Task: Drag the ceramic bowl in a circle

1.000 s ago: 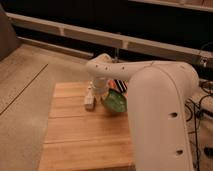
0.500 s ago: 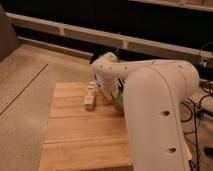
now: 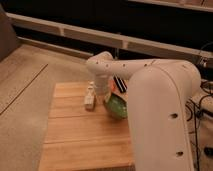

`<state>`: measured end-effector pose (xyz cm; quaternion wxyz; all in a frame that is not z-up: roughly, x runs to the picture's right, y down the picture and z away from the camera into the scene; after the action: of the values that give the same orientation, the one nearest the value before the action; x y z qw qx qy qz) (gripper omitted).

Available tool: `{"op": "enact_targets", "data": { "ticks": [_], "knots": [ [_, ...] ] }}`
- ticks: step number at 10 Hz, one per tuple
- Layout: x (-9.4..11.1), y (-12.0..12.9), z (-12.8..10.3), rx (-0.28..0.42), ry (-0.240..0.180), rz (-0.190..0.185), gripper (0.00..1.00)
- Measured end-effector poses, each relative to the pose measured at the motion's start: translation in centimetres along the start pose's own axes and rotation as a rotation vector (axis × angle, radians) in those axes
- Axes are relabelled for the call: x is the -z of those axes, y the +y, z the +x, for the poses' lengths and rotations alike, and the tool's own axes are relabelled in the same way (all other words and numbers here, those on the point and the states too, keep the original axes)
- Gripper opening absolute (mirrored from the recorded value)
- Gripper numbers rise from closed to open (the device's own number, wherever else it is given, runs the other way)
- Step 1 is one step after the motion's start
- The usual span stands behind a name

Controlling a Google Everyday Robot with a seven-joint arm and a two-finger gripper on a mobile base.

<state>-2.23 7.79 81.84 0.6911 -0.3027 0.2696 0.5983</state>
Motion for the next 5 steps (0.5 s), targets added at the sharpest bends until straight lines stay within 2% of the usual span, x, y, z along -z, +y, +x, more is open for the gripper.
{"op": "enact_targets", "data": {
  "ticks": [2, 5],
  "knots": [
    [-0.7, 0.7, -1.2, 0.033, 0.009, -0.016, 0.00],
    [-2.0, -0.9, -5.0, 0.054, -0.028, 0.031, 0.00]
  ]
}}
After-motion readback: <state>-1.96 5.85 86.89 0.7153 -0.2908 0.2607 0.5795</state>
